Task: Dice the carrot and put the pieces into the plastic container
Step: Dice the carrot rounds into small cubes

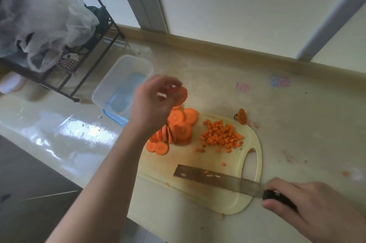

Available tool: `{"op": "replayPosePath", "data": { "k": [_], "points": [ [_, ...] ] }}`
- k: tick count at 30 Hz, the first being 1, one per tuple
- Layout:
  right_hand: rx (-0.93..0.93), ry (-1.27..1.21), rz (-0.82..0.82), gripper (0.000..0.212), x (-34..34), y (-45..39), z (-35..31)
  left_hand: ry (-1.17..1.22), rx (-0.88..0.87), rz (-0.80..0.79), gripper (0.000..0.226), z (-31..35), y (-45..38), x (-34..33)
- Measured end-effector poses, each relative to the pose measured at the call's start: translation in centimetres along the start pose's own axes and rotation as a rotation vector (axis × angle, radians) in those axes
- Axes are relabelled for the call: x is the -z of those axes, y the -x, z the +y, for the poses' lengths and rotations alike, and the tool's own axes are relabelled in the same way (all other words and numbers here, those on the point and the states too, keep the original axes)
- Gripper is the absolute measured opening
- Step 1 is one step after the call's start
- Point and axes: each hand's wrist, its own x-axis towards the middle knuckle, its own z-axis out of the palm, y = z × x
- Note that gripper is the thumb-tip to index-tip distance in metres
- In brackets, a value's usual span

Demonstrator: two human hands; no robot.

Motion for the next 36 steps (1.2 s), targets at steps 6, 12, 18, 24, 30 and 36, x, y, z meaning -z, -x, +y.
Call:
{"op": "replayPosePath", "data": {
  "k": [6,12,18,24,30,36],
  "points": [
    [-0.233,-0.301,-0.082,0.054,-1.6,0.2,-1.1,0.181,0.208,0.306,0.033,-1.2,9.0,1.7],
    [-0.338,-0.383,-0.065,0.072,-1.0,-0.6,-1.1,0.204,0.390,0.246,0.045,-3.1,14.5,-1.4],
    [-0.385,-0.417,0.015,0.072,0.1,-1.2,-1.1,0.133,0.315,0.106,0.037,-2.8,16.4,-5.1],
    [-0.465,-0.364,-0.025,0.080,-1.0,0.7,-2.6,-0.161,-0.044,0.048,0.033,-4.0,17.7,-5.7],
    [-0.511,-0.322,-0.042,0.085,-3.3,2.3,-4.6,-0.193,-0.160,-0.013,0.018,-4.2,18.6,-6.6],
    [-0.524,-0.336,-0.030,0.085,-2.9,2.2,-4.9,-0.293,-0.307,-0.025,0.015,-4.6,18.7,-6.6]
  ]
}}
